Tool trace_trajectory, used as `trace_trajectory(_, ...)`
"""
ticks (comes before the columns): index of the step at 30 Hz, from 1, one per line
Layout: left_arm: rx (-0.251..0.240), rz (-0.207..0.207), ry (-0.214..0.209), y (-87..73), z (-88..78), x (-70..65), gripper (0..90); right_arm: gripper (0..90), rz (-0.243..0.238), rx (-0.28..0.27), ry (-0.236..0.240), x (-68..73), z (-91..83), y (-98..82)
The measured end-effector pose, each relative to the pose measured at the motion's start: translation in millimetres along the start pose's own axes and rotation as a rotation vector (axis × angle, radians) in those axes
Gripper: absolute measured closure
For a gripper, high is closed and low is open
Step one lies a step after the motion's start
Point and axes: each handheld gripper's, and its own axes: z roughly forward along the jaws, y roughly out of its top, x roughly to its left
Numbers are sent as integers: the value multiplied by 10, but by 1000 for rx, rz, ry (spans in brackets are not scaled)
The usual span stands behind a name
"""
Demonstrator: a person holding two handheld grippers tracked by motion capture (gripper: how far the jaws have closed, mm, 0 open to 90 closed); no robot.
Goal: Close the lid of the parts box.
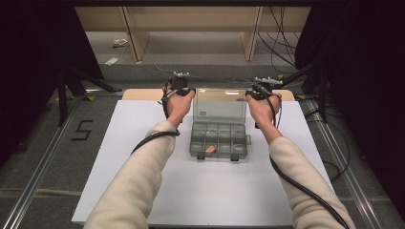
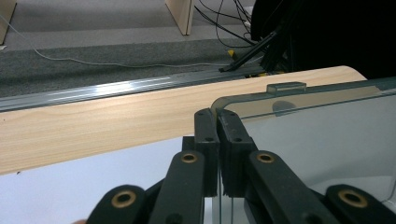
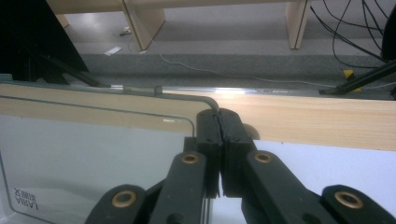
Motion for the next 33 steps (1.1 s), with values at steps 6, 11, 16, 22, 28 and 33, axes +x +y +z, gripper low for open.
trace_trajectory(6,-4,7,1,-6,-23,-9,870,889,-4,-7,3,1,-21,-7)
trace_trajectory(11,-12,20,7,-17,-63,-32,871,889,-3,-15,7,1,-51,-19)
trace_trajectory(16,-19,34,8,-31,-99,-44,871,889,-8,-25,9,9,-81,-29)
trace_trajectory(22,-22,48,13,-39,-142,-66,872,890,-13,-33,11,13,-117,-42)
trace_trajectory(28,-37,47,13,-62,-178,-80,873,890,-17,-46,16,19,-158,-61)
trace_trajectory(33,-47,53,10,-80,-217,-87,874,890,-17,-52,20,24,-198,-74)
